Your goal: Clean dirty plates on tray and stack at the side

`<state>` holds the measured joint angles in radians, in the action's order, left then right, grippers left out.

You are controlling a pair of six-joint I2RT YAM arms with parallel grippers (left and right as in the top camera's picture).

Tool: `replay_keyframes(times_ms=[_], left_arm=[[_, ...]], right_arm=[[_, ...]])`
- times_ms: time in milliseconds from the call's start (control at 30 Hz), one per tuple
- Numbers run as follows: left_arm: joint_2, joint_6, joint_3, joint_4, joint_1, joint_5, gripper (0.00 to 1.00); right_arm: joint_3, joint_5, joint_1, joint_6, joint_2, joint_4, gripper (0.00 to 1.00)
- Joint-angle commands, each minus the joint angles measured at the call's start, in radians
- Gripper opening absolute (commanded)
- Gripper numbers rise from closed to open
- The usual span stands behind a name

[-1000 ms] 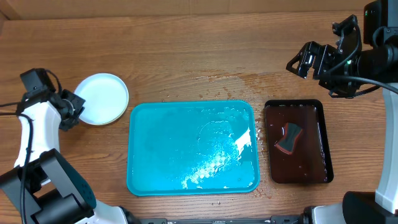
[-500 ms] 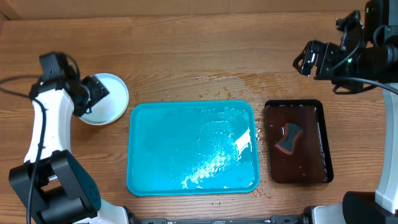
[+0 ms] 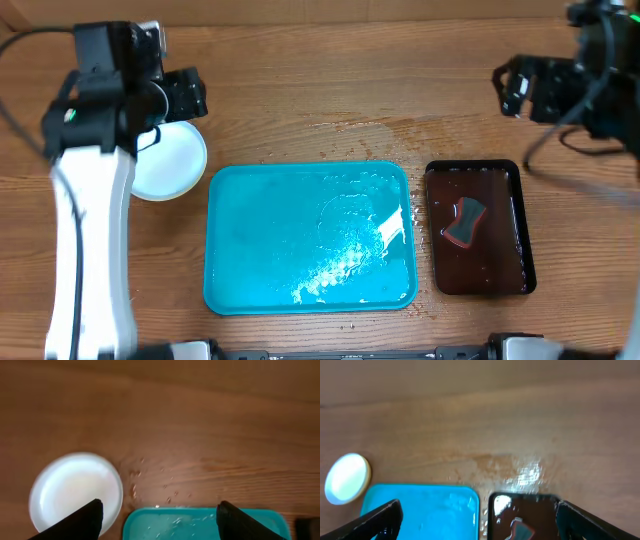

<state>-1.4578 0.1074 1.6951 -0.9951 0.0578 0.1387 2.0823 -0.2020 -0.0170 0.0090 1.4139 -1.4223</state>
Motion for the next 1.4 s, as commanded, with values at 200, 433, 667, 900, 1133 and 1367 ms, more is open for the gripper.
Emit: replay_keyframes(times_ms=[200,433,667,900,1133,1367], left_arm=[[0.435,-0.131,0.036,-0.05,-0.052,0.008,0.73],[0.649,-0.139,0.036,-0.138,-0.051,0.004,0.69],[0.852,-0.163,0.036,-0.239,-0.051,-0.072,0.64],[0.952,-0.167,0.035,-0.344,-0.051,-0.068,0.68],[0.952,-0.156,0.035,-0.366,-0.052,-0.073,1.0],[0.952,-0.156,0.035,-0.391,-0.052,-0.097,1.0]], right_arm=[[0.006,0.023,0.006,-0.149,-0.397,0.06,1.0],[0.006,0.022,0.006,-0.132,-0.506,-0.018,1.0],[0.005,0.021,0.006,-0.083,-0.522,-0.109,1.0],[0.005,0.067,-0.009,-0.006,-0.563,-0.136,1.0],[0.005,0.089,-0.043,0.01,-0.689,-0.135,1.0],[-0.009,0.074,-0.043,0.011,-0.697,-0.132,1.0]])
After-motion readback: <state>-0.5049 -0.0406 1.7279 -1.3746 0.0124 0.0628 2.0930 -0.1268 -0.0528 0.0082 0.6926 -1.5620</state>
